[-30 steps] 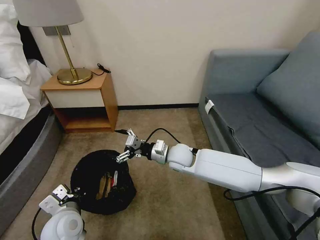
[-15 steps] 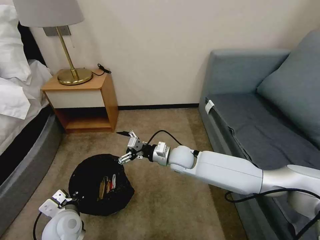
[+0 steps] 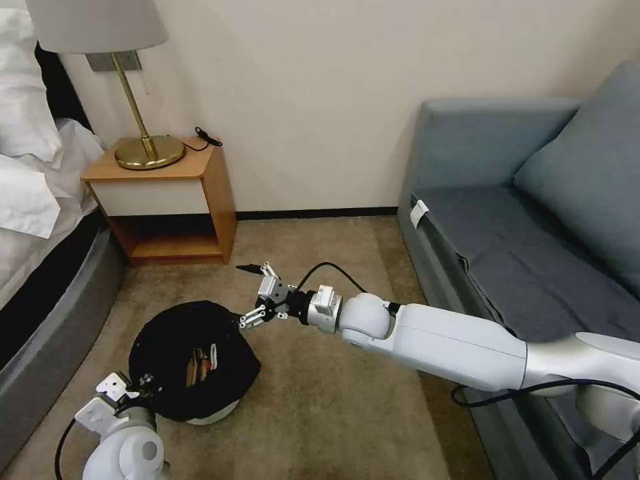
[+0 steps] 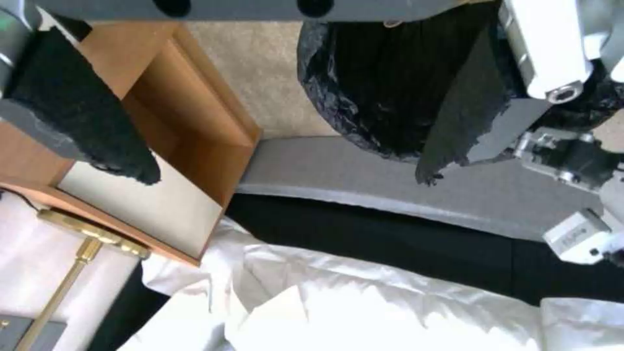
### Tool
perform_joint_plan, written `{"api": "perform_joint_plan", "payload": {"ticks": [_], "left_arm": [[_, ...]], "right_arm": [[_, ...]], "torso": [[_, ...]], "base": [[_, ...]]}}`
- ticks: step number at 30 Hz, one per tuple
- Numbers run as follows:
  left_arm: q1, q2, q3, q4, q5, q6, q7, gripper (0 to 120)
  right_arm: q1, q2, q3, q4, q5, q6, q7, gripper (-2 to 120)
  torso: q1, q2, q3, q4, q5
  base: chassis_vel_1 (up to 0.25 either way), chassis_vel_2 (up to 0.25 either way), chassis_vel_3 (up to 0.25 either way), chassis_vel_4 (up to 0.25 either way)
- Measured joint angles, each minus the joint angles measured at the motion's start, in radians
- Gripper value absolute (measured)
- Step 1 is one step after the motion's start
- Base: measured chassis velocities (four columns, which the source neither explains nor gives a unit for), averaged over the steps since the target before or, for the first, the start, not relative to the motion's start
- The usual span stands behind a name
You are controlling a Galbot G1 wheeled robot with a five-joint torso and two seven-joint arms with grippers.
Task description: Pick up the trash bin, then pick up the garbage on the floor and place it into the trash bin.
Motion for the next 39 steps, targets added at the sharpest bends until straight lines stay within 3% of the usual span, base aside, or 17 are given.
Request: {"api": "perform_joint_plan", "payload": {"ticks": [7,11,12,15,16,19,23,29,39], "left_arm": [[0.015,0.0,0.001,-0.011,0.061,-0.037,0.057,65],[0.035,0.0,-0.006,-0.026,0.129,-0.135,0.212,85],[0.035,0.0,-0.006,-0.026,0.129,-0.135,0.212,85],[0.045,0.0,-0.019,-0.031,0.171,-0.187,0.345,96],[0.045,0.0,-0.019,-0.031,0.171,-0.187,0.345,96],[0.05,0.0,-0.025,-0.036,0.214,-0.233,0.442,99],[0.06,0.0,-0.019,-0.045,0.269,-0.272,0.516,100],[0.085,0.004,0.017,-0.098,0.286,-0.279,0.555,100],[0.138,0.059,0.062,-0.165,0.333,-0.293,0.613,100]], "right_arm": [[-0.007,-0.011,0.013,0.003,-0.001,0.0,-0.001,100],[-0.025,-0.026,0.056,0.032,0.004,-0.033,0.04,100],[-0.025,-0.026,0.056,0.032,0.004,-0.033,0.04,100],[-0.045,-0.037,0.099,0.066,0.013,-0.076,0.107,100],[-0.045,-0.037,0.099,0.066,0.013,-0.076,0.107,100],[-0.087,-0.053,0.182,0.113,0.016,-0.134,0.191,100],[-0.176,-0.075,0.309,0.176,0.009,-0.202,0.279,100],[-0.342,-0.121,0.504,0.3,-0.002,-0.297,0.409,100],[-0.68,-0.162,0.931,0.537,-0.065,-0.408,0.55,100]], "torso": [[0.0,0.0,0.0,0.0,0.0],[0.0,0.0,0.0,0.0,0.0001],[0.0,0.0,0.0,0.0,0.0001],[0.0,0.0,0.0,0.0,0.0001],[0.0,0.0,0.0,0.0,0.0001],[0.0,0.0,0.0,0.0,0.0001],[0.0,0.0,0.0,0.0002,0.0001],[0.0,0.0,0.0,-0.0001,0.0003],[0.0,0.0,0.0,-0.0001,0.0002]], "base": [[0.0,0.0,0.0,0.0],[0.0,0.0,0.0,0.0],[0.0,0.0,0.0,0.0],[0.0,0.0,0.0,0.0],[0.0,0.0,0.0,0.0],[0.0,0.0,0.0,0.0],[0.0,0.0,0.0,0.0],[0.0,0.0,0.0,0.0],[0.0,0.0,0.0,0.0]]}}
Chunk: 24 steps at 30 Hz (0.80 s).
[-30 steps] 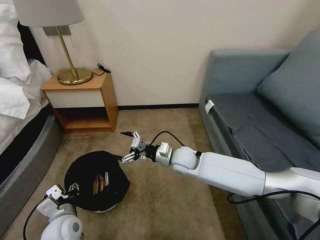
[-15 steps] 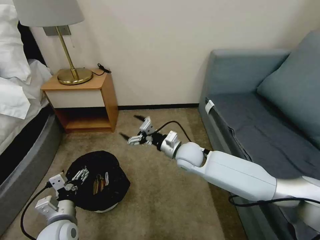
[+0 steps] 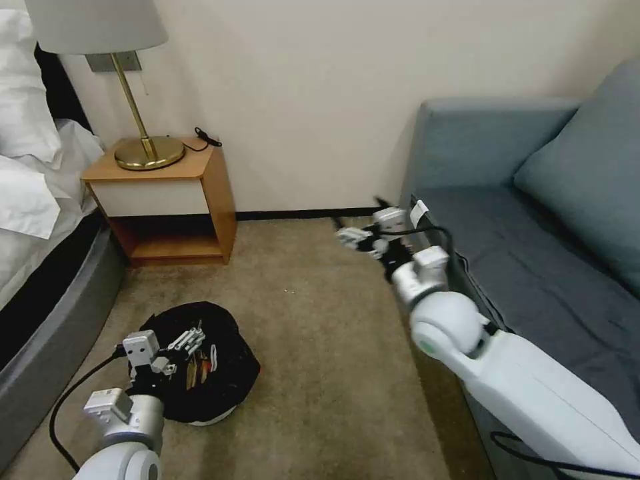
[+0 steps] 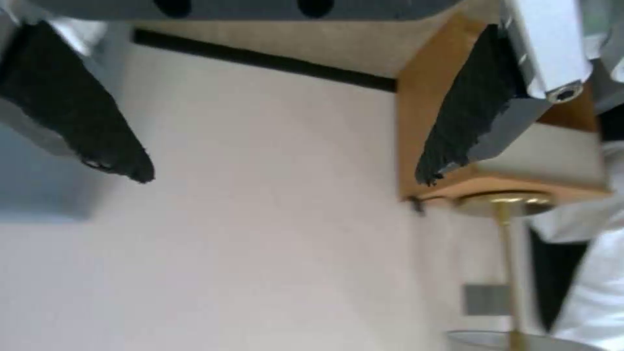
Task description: Pick up the trash bin, then pick up the garbage on the floor and place it into the trash bin.
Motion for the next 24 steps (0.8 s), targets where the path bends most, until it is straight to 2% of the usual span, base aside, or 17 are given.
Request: {"api": "perform_joint_plan", "payload": {"ticks": [1,5,13,17,23,24], "left_arm": [[0.0,0.0,0.0,0.0,0.0,0.0,0.0,100],[0.022,0.009,0.01,-0.031,0.023,-0.018,0.014,100],[0.046,0.017,0.021,-0.065,0.052,-0.044,0.03,100],[0.052,0.029,0.036,-0.076,0.077,-0.051,0.051,100],[0.045,0.054,0.056,-0.075,0.078,-0.053,0.059,100],[0.042,0.061,0.063,-0.073,0.078,-0.053,0.059,100]], "right_arm": [[0.0,0.0,0.0,0.0,0.0,0.0,0.0,100],[-0.15,0.023,0.132,0.089,-0.047,-0.01,0.013,100],[-0.297,0.06,0.265,0.162,-0.115,0.009,0.001,100],[-0.442,0.123,0.364,0.194,-0.282,0.066,-0.043,100],[-0.545,0.204,0.417,0.235,-0.381,0.084,-0.051,100],[-0.572,0.237,0.427,0.244,-0.412,0.09,-0.053,100]], "torso": [[0.0,0.0,0.0,0.0,0.0],[0.0,0.0,0.0,0.0,0.0],[0.0,0.0,0.0,0.0002,-0.0003],[0.0,0.0,0.0,0.0,-0.0001],[0.0,0.0,0.0,0.0001,-0.0003],[0.0,0.0,0.0,0.0,-0.0003]], "base": [[0.0,0.0,0.0,0.0],[0.0,0.0,0.0,0.0],[0.0,0.0,0.0,0.0],[0.0,0.0,0.0,0.0],[0.0,0.0,0.0,0.0],[0.0,0.0,0.0,0.0]]}}
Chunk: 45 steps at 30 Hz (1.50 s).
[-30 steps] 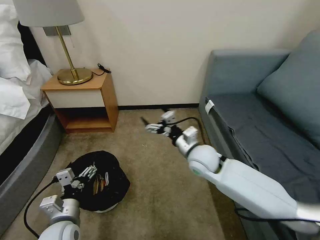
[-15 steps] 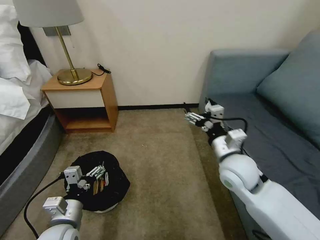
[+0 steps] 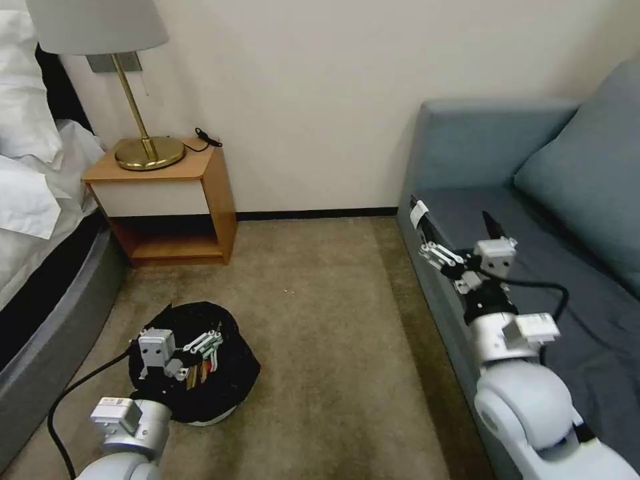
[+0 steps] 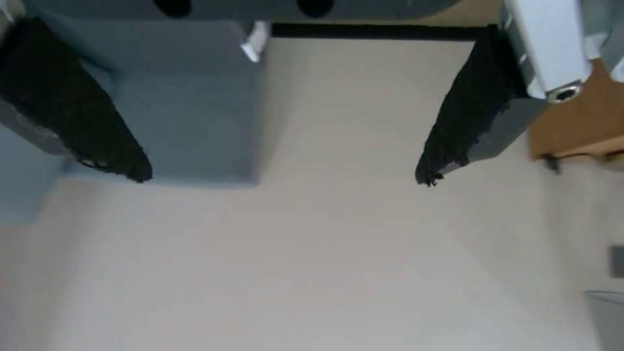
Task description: Pick up the trash bin, then pick up the garbage on the floor and place it into the trash bin.
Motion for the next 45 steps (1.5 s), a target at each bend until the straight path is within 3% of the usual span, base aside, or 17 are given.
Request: {"api": "perform_joint_plan", "payload": {"ticks": [3,13,21,32,45], "left_arm": [[-0.009,0.016,0.02,0.0,0.0,0.0,-0.01,100],[-0.023,0.021,0.068,-0.023,0.054,0.0,-0.068,100],[-0.019,-0.009,0.11,-0.026,0.098,-0.006,-0.132,100],[0.003,-0.057,0.155,-0.049,0.172,-0.015,-0.206,100],[0.011,-0.056,0.15,-0.058,0.175,-0.015,-0.221,100]], "right_arm": [[-0.051,0.084,0.017,0.009,-0.069,0.023,-0.008,100],[-0.112,0.183,0.023,0.012,-0.169,0.069,-0.021,100],[-0.116,0.193,0.009,0.0,-0.166,0.078,-0.03,100],[-0.106,0.161,-0.005,-0.023,-0.081,0.091,-0.138,100],[-0.098,0.171,-0.015,-0.046,-0.102,0.089,-0.132,100]], "torso": [[0.0,0.0,0.0,0.0001,0.0],[0.0,0.0,0.0,0.0002,0.0],[0.0,0.0,0.0,0.0001,0.0002],[0.0,0.0,0.0,0.0001,0.0002],[0.0,0.0,0.0,0.0001,0.0002]], "base": [[0.0,0.0,0.0,0.0],[0.0,0.0,0.0,0.0],[0.0,0.0,0.0,0.0],[0.0,0.0,0.0,0.0],[0.0,0.0,0.0,0.0]]}}
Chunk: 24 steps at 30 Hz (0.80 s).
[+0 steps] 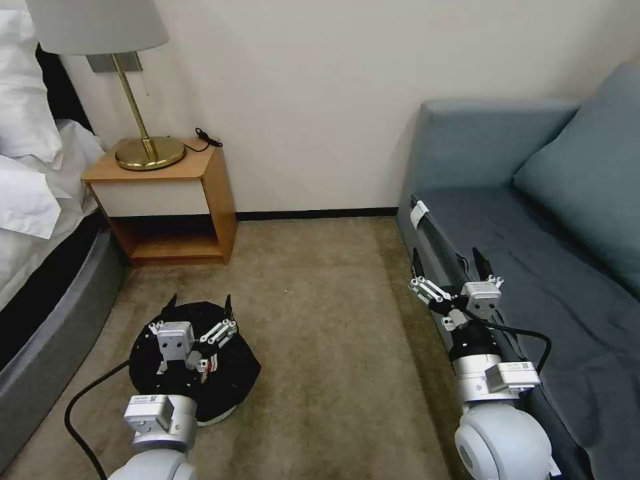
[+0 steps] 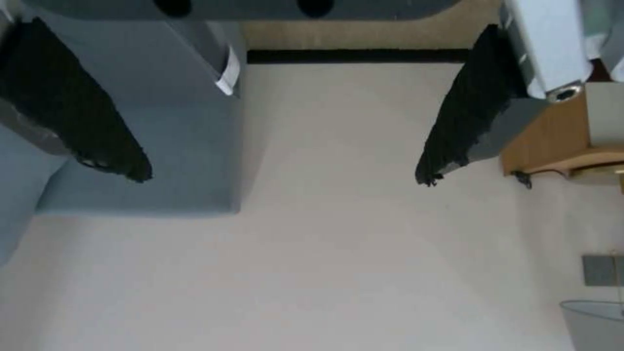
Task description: Pick up the trash bin, then pick up the garbage on the floor and place it into the trash bin.
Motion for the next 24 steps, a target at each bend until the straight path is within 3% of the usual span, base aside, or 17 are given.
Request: {"api": "perform_joint_plan", "payload": {"ticks": [24], "left_arm": [[0.01,0.002,0.0,-0.01,-0.005,0.005,-0.015,100]], "right_arm": [[-0.019,0.011,-0.007,0.004,-0.016,0.017,0.002,100]], "torso": [[0.0,0.0,0.0,0.0,-0.0001]], "base": [[0.0,0.0,0.0,0.0]]}}
